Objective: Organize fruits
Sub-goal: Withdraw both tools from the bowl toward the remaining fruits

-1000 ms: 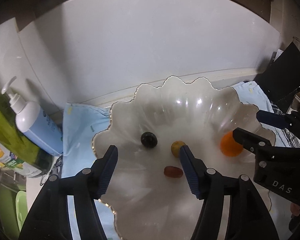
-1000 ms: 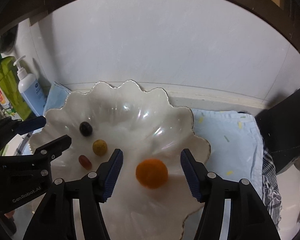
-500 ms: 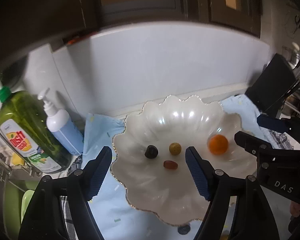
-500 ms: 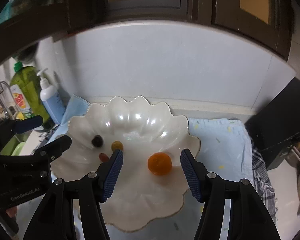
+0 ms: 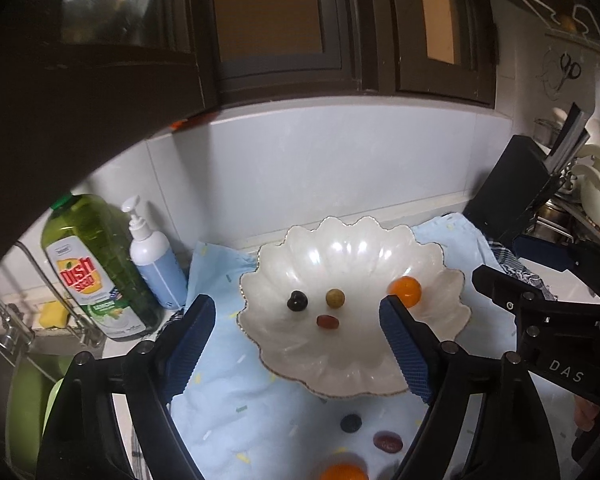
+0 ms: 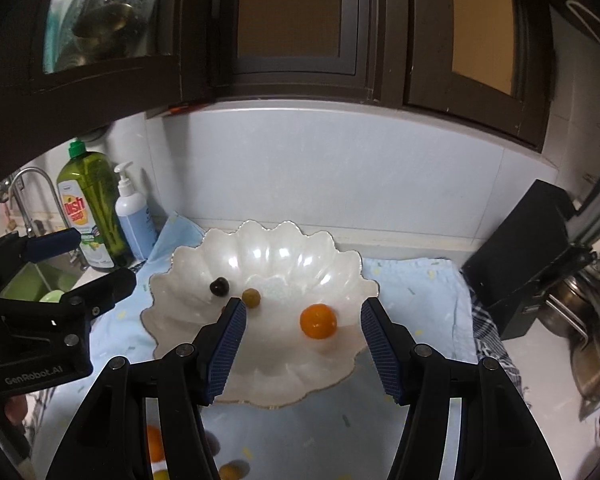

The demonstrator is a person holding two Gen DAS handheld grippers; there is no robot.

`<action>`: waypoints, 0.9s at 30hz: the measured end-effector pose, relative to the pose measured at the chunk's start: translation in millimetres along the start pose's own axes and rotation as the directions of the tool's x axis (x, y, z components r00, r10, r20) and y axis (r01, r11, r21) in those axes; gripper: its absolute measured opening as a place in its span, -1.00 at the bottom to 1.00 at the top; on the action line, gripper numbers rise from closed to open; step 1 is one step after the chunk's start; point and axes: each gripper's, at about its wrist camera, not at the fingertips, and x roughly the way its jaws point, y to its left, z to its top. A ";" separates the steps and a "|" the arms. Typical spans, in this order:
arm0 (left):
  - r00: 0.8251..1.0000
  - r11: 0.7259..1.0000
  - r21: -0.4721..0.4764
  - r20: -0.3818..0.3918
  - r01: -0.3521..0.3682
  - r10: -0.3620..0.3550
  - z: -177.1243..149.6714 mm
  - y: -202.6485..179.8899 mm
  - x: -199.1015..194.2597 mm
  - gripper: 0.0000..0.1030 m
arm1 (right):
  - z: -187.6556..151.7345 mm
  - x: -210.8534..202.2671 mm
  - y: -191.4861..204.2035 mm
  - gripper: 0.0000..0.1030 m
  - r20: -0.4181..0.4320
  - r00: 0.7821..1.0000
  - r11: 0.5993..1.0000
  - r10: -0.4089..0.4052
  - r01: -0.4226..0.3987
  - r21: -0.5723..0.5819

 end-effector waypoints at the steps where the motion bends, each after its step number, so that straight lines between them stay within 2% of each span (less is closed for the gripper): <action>1: 1.000 1.000 0.002 0.007 -0.002 0.002 -1.4 -0.5 -4.8 0.66 | -2.2 -6.1 1.1 0.18 0.007 1.000 1.000 0.002 -0.002 0.002; 15: 0.997 1.000 -0.002 0.078 -0.021 0.021 -27.3 -3.8 -72.4 0.71 | -27.5 -68.8 14.1 0.18 0.065 0.998 1.000 0.005 -0.005 -0.004; 27: 0.998 0.999 -0.045 0.064 -0.015 0.018 -68.9 -6.8 -95.0 0.72 | -54.3 -96.0 25.4 0.18 0.092 0.995 0.999 0.036 -0.034 -0.030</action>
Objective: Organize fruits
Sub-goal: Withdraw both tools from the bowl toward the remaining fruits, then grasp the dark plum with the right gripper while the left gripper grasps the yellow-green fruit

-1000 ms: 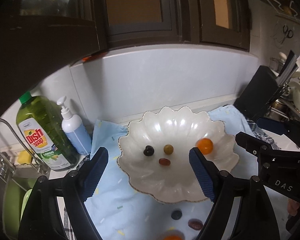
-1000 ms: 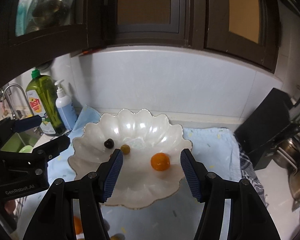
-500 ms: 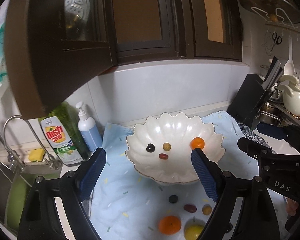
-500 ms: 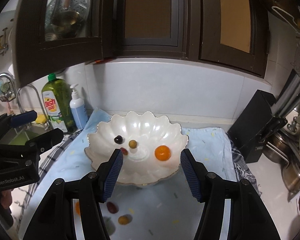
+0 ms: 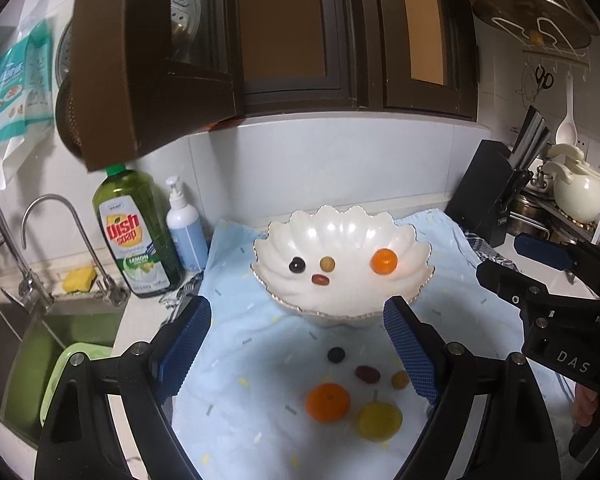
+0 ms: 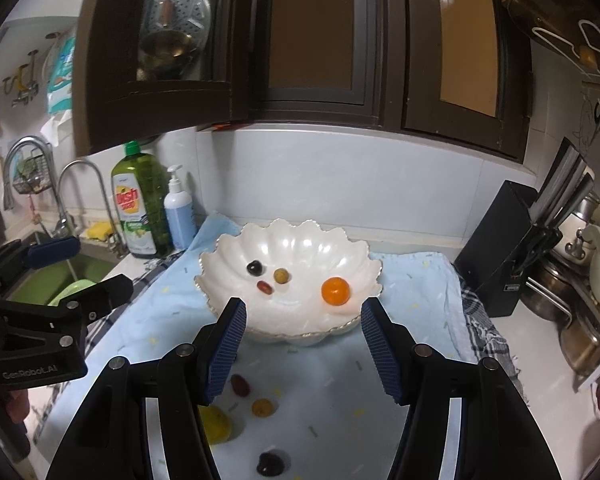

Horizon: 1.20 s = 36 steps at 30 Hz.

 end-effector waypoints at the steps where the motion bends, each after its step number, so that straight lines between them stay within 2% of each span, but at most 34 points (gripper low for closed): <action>1: 1.000 1.000 -0.003 0.000 -0.002 0.002 -4.5 -1.2 -2.1 0.72 | -4.0 -2.3 0.8 0.18 0.004 1.000 1.000 0.008 -0.008 -0.005; 17: 0.999 1.000 0.003 -0.048 -0.014 0.014 -53.5 -21.4 -8.9 0.71 | -45.1 -9.4 4.8 0.18 -0.026 0.995 0.993 0.095 -0.097 -0.074; 27: 0.996 0.998 0.059 -0.089 0.036 -0.030 -73.8 -27.5 1.1 0.66 | -64.7 -2.1 11.3 0.18 -0.069 0.990 0.989 0.121 -0.126 -0.074; 36: 0.990 0.988 0.134 -0.126 0.075 -0.058 -92.6 -38.2 14.6 0.56 | -88.9 13.6 8.1 0.18 -0.150 0.981 0.989 0.123 -0.133 -0.062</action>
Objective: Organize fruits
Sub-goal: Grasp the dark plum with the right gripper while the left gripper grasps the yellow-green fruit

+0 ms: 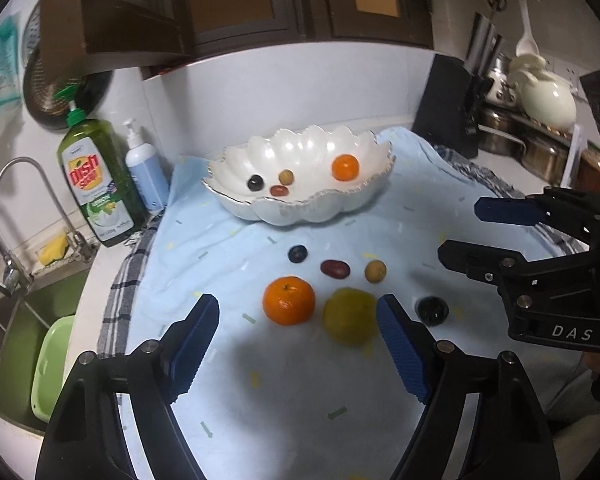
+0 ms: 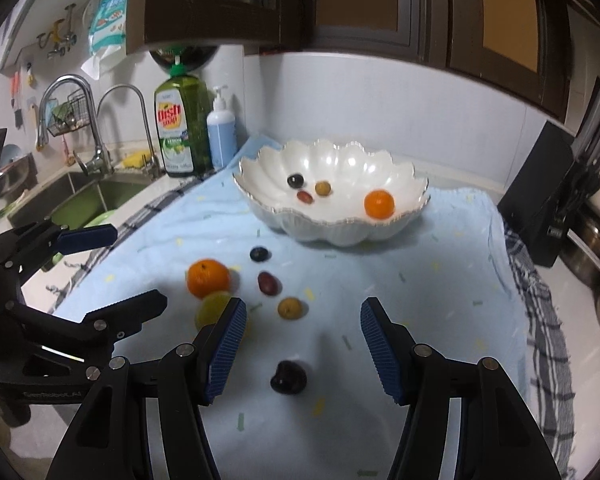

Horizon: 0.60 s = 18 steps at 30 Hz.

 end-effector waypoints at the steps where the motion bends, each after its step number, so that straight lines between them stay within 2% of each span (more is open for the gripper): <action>1: 1.000 1.000 0.008 -0.003 0.005 -0.005 -1.4 -1.6 2.1 0.54 | -2.6 1.6 -0.3 0.18 -0.008 1.000 1.000 0.002 -0.002 0.002; 7: 0.998 0.998 0.035 -0.033 0.056 -0.055 -8.9 -7.6 19.8 0.44 | -15.0 11.6 1.1 0.16 -0.049 0.999 1.000 0.013 -0.013 0.000; 9: 0.997 0.997 0.041 -0.045 0.063 -0.061 -10.5 -8.8 25.1 0.42 | -18.3 15.3 1.2 0.07 -0.063 0.998 1.000 0.020 -0.020 0.001; 18: 0.992 0.993 0.060 -0.070 0.105 -0.101 -10.4 -15.0 39.1 0.30 | -30.9 31.7 -3.0 -0.06 -0.127 0.990 0.998 0.054 -0.050 0.034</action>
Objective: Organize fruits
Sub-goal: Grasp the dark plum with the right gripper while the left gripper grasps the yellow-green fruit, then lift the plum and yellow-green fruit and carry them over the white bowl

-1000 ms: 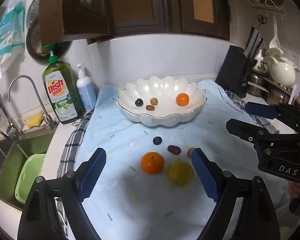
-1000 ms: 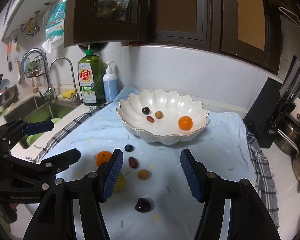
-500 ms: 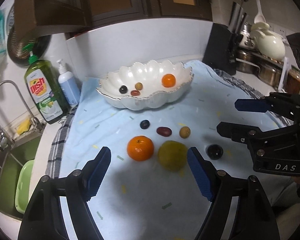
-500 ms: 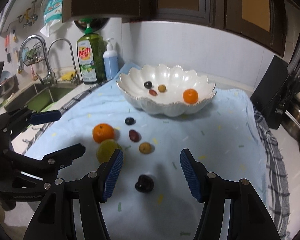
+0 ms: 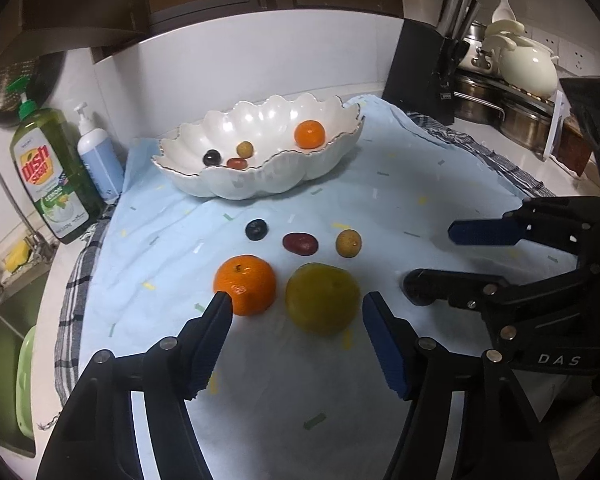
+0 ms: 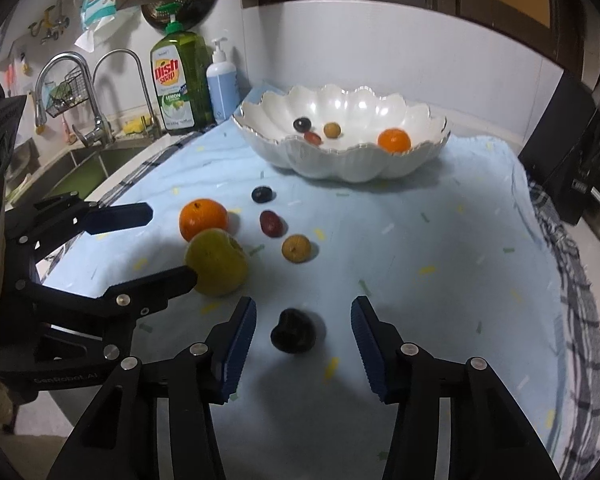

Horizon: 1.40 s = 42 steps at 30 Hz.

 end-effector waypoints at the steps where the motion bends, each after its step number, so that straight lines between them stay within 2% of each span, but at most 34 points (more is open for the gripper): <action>1: 1.000 1.000 0.004 -0.006 0.003 -0.003 0.3 -0.9 2.4 0.26 | -1.3 1.9 -1.4 -0.06 -0.007 1.000 1.000 0.005 -0.005 0.007; 7: 0.998 0.999 -0.001 -0.037 0.046 -0.046 2.3 -3.1 14.2 0.20 | -5.4 11.9 -4.3 -0.14 -0.044 0.998 0.999 0.033 -0.032 0.027; 16: 0.994 0.997 -0.027 -0.076 0.071 -0.073 4.6 -5.0 30.6 0.07 | -8.7 23.5 -7.4 -0.33 -0.077 0.994 0.996 0.078 -0.074 0.052; 18: 0.994 0.997 -0.034 -0.079 0.069 -0.072 5.6 -4.7 33.4 0.02 | -8.6 24.1 -6.8 -0.42 -0.077 0.993 0.995 0.089 -0.085 0.053; 20: 0.994 0.997 -0.040 -0.084 0.070 -0.073 6.4 -4.4 35.3 -0.06 | -8.5 24.4 -5.7 -0.42 -0.076 0.993 0.995 0.092 -0.089 0.047; 28: 0.995 0.997 -0.040 -0.082 0.061 -0.064 6.7 -5.9 36.4 -0.06 | -8.9 22.2 -5.9 -0.45 -0.066 0.994 0.995 0.085 -0.081 0.059; 32: 0.994 0.996 -0.070 -0.092 0.058 -0.064 7.8 -4.3 35.5 -0.06 | -8.1 19.4 -11.2 -0.45 -0.058 0.995 0.994 0.077 -0.072 0.079; 42: 0.996 0.992 -0.113 -0.063 0.048 -0.056 16.7 -3.7 17.7 -0.07 | 2.6 -1.6 -16.4 -0.45 0.009 0.998 0.994 0.062 -0.062 0.088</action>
